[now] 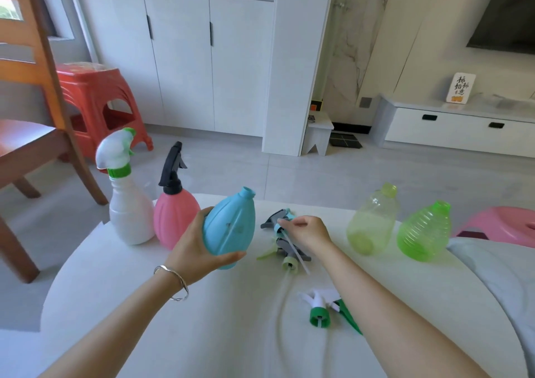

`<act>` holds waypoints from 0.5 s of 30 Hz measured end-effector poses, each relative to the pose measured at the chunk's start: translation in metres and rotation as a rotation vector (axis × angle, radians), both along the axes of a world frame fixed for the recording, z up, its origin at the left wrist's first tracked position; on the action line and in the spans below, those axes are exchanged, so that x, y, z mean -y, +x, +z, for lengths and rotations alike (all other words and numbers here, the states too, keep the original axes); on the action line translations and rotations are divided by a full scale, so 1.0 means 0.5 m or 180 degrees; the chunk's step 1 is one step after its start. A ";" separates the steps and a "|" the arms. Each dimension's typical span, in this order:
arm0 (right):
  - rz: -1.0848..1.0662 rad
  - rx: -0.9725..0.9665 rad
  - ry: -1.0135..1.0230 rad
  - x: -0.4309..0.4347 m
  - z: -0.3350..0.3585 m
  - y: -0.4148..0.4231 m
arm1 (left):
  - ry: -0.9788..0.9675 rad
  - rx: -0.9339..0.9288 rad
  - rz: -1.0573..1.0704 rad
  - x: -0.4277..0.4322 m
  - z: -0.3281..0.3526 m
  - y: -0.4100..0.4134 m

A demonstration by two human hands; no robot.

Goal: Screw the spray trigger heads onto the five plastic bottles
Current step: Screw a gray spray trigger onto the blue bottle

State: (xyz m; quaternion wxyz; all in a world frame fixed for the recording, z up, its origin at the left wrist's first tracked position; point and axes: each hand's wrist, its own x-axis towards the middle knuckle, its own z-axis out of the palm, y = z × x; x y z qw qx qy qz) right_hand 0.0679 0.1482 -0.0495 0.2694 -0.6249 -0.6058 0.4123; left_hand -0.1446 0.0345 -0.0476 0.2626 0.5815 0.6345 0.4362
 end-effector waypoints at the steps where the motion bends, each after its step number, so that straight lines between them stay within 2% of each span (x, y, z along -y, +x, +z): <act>1: 0.0016 0.0139 0.0021 -0.003 -0.004 -0.012 | -0.0013 0.0017 -0.0003 -0.005 -0.004 -0.001; 5: -0.0113 0.0639 0.0042 -0.010 -0.007 -0.046 | -0.0049 0.0012 -0.0078 -0.018 -0.014 -0.001; 8: -0.0225 0.0491 -0.0147 -0.008 -0.005 -0.048 | -0.0061 0.0018 -0.0074 -0.020 -0.016 -0.003; 12: -0.0476 -0.0766 -0.0204 0.005 0.023 -0.026 | -0.0080 0.0027 -0.0153 -0.012 -0.011 -0.004; 15: -0.0419 -0.1704 -0.0499 0.029 0.056 -0.003 | -0.0103 -0.0103 -0.0314 -0.003 0.003 -0.003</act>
